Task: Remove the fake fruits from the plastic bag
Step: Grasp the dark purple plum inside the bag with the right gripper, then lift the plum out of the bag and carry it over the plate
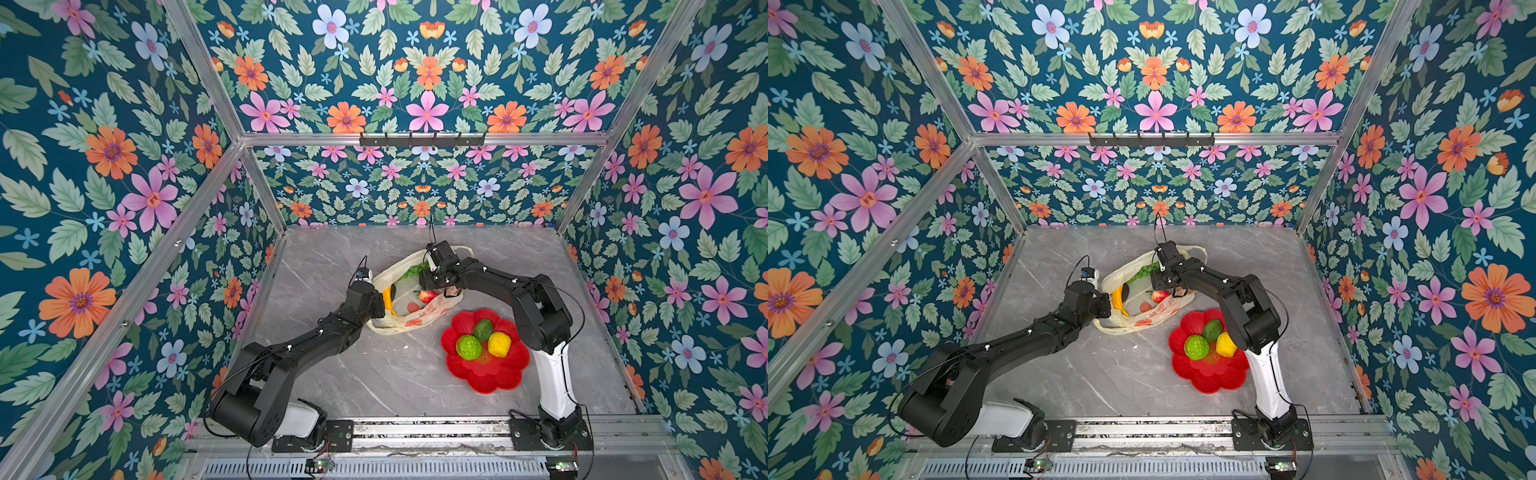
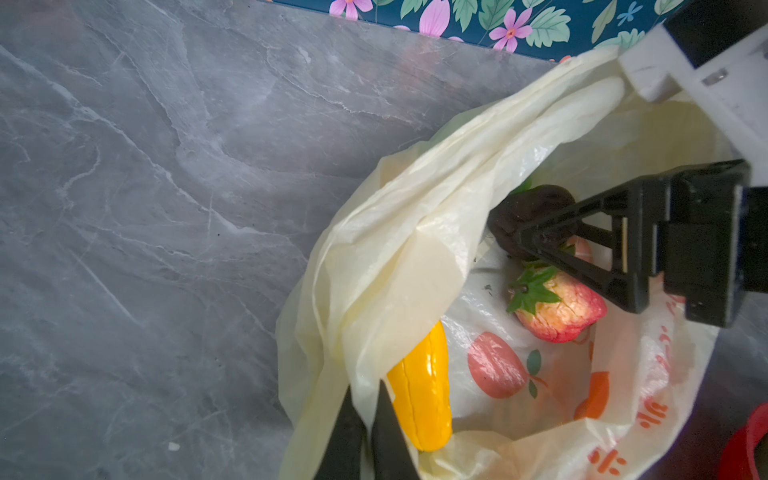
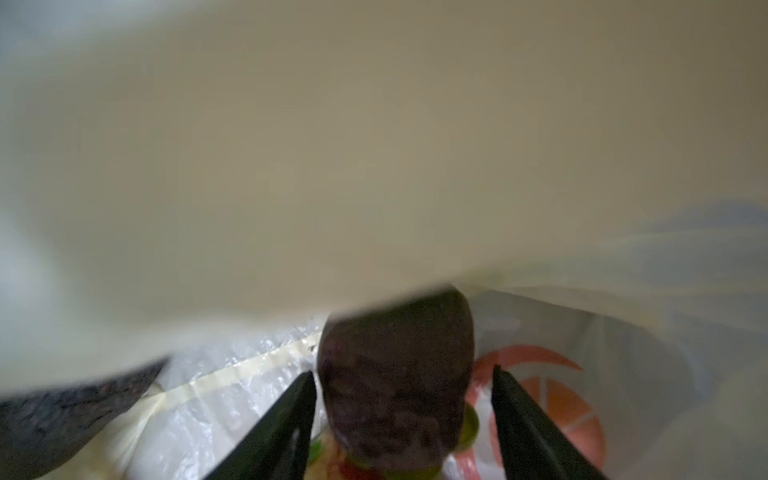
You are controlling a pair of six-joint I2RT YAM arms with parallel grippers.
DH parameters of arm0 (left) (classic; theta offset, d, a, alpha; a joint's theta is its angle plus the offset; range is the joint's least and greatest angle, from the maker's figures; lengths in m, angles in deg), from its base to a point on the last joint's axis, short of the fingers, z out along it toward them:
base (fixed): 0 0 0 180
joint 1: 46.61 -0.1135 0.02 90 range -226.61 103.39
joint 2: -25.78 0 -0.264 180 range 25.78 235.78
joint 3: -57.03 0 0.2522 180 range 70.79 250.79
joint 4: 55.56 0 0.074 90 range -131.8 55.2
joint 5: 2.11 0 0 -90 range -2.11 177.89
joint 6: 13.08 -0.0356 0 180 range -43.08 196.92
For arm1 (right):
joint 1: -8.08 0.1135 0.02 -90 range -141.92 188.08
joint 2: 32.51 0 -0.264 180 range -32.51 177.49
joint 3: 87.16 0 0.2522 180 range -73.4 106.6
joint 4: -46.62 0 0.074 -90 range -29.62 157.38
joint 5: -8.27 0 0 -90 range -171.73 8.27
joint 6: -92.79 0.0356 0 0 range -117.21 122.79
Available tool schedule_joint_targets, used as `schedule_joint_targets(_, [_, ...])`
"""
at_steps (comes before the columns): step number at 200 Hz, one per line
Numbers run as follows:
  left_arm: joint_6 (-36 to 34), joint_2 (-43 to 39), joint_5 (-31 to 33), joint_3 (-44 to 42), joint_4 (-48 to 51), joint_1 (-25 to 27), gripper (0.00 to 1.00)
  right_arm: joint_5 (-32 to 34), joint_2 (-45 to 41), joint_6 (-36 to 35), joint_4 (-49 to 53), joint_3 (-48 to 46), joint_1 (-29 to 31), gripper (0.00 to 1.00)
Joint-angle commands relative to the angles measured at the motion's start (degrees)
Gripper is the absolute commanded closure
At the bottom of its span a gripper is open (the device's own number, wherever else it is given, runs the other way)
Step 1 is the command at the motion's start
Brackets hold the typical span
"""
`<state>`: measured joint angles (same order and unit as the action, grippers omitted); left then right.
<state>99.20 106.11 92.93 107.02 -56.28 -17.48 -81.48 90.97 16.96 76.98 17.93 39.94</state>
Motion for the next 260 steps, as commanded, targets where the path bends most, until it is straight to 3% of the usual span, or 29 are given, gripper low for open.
schedule_joint_targets(1, [-0.62,0.16,0.72,0.2,-0.29,0.06,0.9,0.28,1.05,-1.12,1.59,1.01,0.02,0.32])
schedule_joint_targets(114, [-0.66,0.04,0.89,0.29,0.14,-0.01,0.9,4.04,3.36,0.3,3.52,3.82,0.12,0.35])
schedule_joint_targets(146, [-0.64,0.02,0.95,0.27,0.15,0.05,0.9,4.41,3.34,0.68,3.92,4.21,0.1,0.43])
schedule_joint_targets(193, [-0.59,-0.03,1.11,0.3,0.24,0.02,0.91,3.71,1.39,0.82,4.41,3.24,0.09,0.51])
schedule_joint_targets(260, [-0.73,0.06,1.22,0.42,0.31,0.05,0.9,1.31,-5.01,0.87,9.87,1.23,0.48,0.53])
